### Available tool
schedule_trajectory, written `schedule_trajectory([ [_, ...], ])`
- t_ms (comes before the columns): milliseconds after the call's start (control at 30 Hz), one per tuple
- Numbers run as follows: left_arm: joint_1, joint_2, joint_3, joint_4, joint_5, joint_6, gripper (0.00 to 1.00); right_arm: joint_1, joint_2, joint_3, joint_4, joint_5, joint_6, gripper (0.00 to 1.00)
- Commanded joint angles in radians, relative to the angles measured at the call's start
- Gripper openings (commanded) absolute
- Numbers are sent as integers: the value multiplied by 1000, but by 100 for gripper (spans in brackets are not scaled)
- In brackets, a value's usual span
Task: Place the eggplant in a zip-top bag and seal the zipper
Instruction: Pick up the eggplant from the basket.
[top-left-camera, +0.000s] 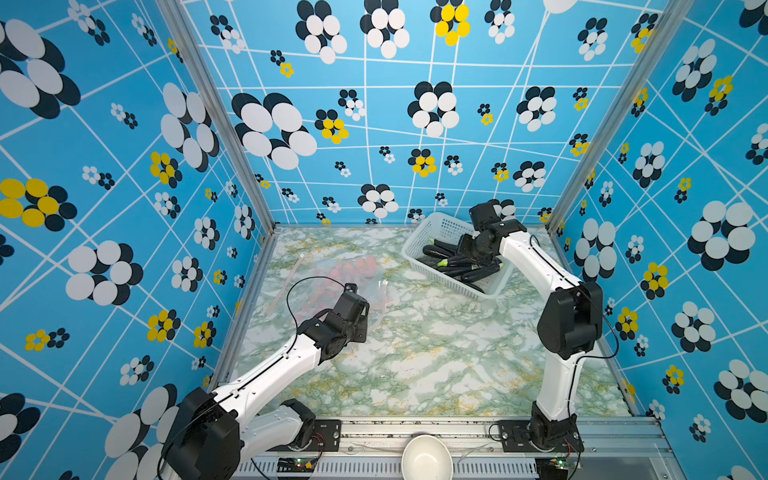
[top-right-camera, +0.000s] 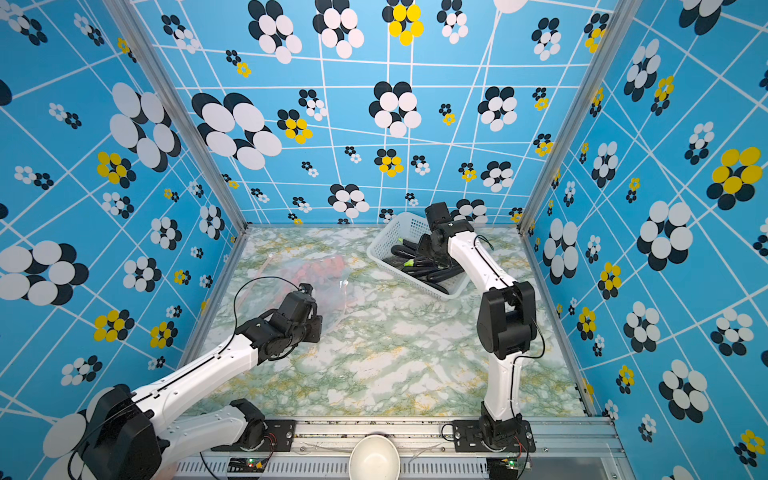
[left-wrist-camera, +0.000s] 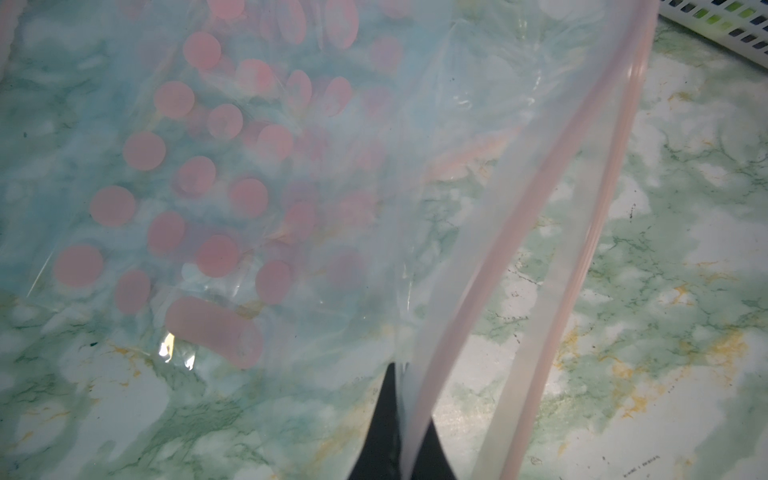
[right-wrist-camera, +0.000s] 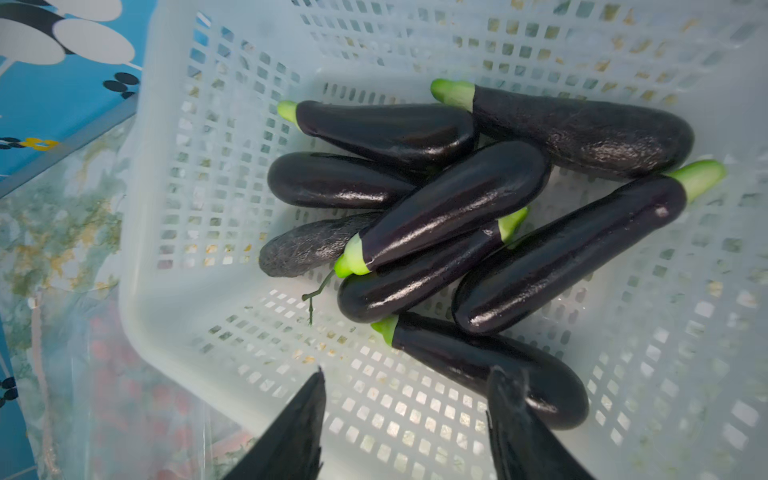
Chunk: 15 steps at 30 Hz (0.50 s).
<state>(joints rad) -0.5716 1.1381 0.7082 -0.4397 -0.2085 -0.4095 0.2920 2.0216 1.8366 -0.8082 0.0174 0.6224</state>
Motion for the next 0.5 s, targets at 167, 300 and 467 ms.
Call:
schedule_trajectory([
  [167,-3,32,-9,22,-5,-12,0,-23,109,42,163,-46,235,66],
  [300,-4,54,4,26,-2,-1,0,-31,124,15,240,-40,326,67],
  [467,-4,79,10,44,11,-3,0,-40,141,-34,344,-36,436,68],
])
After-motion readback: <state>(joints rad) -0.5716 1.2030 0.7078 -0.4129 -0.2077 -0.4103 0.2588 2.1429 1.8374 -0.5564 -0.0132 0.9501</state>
